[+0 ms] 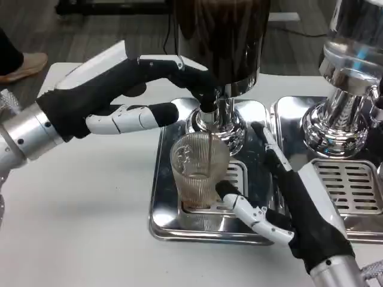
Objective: Grasp the cup under the faucet to collect the drink, then remove the cup.
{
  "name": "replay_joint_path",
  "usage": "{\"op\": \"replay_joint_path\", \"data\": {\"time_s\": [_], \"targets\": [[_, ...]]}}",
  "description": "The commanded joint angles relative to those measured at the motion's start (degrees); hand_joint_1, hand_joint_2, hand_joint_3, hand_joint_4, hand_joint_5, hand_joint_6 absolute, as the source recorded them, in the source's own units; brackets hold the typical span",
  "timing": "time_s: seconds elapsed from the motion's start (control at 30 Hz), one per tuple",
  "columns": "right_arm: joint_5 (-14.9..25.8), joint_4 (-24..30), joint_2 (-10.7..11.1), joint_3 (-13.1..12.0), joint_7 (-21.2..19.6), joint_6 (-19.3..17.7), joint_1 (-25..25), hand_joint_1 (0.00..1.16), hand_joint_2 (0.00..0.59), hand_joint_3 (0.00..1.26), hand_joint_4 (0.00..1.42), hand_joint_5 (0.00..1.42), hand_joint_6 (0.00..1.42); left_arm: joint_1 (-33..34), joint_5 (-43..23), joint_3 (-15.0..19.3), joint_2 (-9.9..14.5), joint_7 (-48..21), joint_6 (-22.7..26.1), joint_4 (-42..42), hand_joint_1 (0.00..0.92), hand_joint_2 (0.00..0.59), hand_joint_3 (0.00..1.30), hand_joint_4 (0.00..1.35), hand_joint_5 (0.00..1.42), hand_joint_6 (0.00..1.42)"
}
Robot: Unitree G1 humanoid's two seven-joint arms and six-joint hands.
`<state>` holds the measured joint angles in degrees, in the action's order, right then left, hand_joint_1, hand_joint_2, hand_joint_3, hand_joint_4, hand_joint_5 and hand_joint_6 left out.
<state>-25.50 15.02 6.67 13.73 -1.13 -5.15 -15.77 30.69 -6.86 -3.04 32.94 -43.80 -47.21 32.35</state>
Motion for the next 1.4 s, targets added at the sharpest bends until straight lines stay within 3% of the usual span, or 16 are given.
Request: {"op": "replay_joint_path", "data": {"time_s": [0.03,0.57,1.4], "targets": [[2.2,-1.9,0.1,-0.1,0.6,-0.4,1.0,0.45,0.215,0.00,0.00,0.00,0.07,-1.4,0.3,-0.3,0.5,-1.3,-0.1,-0.9,0.000,0.083,0.38,0.35,0.35,0.33],[7.0,-11.2,-1.0,-0.3,-1.5,-8.0,5.8,0.48,0.203,0.00,0.00,0.00,0.08,-2.2,-0.1,0.0,0.5,-1.2,1.2,-2.0,0.000,0.083,0.38,0.35,0.35,0.33],[7.5,-20.5,-2.6,1.4,-0.9,-10.1,12.5,0.53,0.171,0.00,0.00,0.00,0.03,-2.5,-0.4,0.0,1.0,-1.4,2.2,-2.7,0.000,0.116,0.38,0.35,0.35,0.31]]}}
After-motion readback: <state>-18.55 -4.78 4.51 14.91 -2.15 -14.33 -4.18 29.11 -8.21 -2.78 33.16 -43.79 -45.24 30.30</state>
